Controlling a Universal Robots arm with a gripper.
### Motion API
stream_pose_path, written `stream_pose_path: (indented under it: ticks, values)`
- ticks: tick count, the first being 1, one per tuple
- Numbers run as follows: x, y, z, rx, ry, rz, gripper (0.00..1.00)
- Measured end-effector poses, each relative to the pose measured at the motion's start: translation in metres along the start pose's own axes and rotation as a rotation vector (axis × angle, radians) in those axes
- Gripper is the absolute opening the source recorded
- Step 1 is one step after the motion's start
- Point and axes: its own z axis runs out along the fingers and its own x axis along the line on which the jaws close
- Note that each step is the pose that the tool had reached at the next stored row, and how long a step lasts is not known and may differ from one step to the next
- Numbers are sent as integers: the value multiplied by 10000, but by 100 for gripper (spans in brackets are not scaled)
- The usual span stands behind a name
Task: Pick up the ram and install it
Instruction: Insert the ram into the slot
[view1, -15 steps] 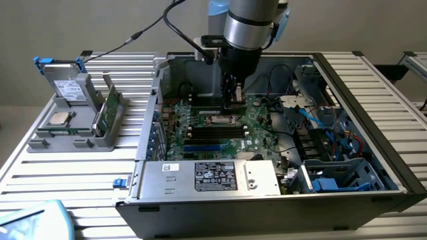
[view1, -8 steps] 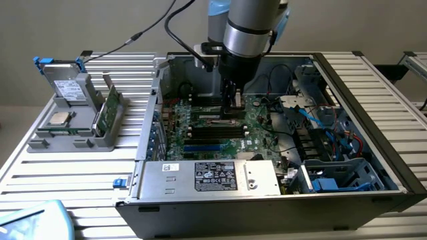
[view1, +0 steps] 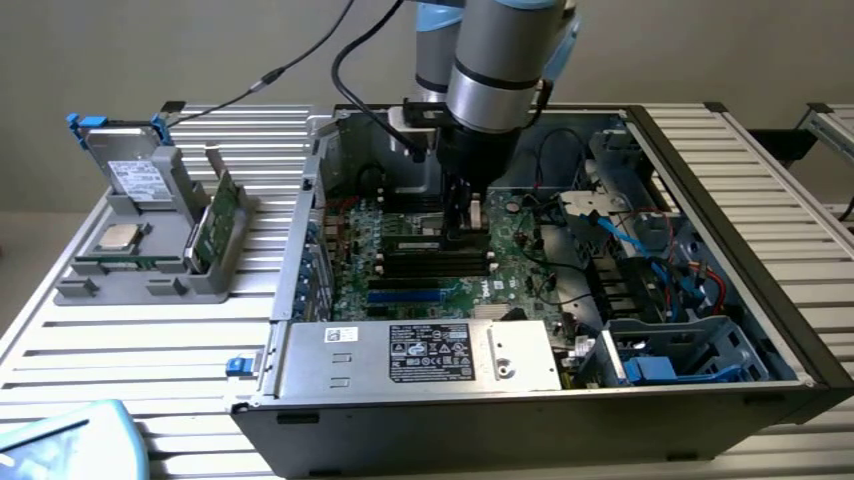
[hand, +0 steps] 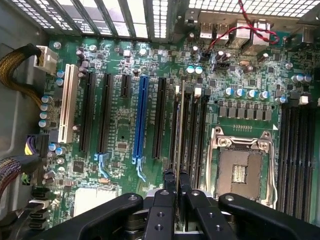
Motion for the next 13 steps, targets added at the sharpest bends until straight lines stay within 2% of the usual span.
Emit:
stream_pose_path:
  ticks: [3,11,13]
  values:
    - [11,-11,54,1,-11,56,14]
    - [14,-61,196,6,-98,546,14]
    - [14,-61,203,5,-98,557,14]
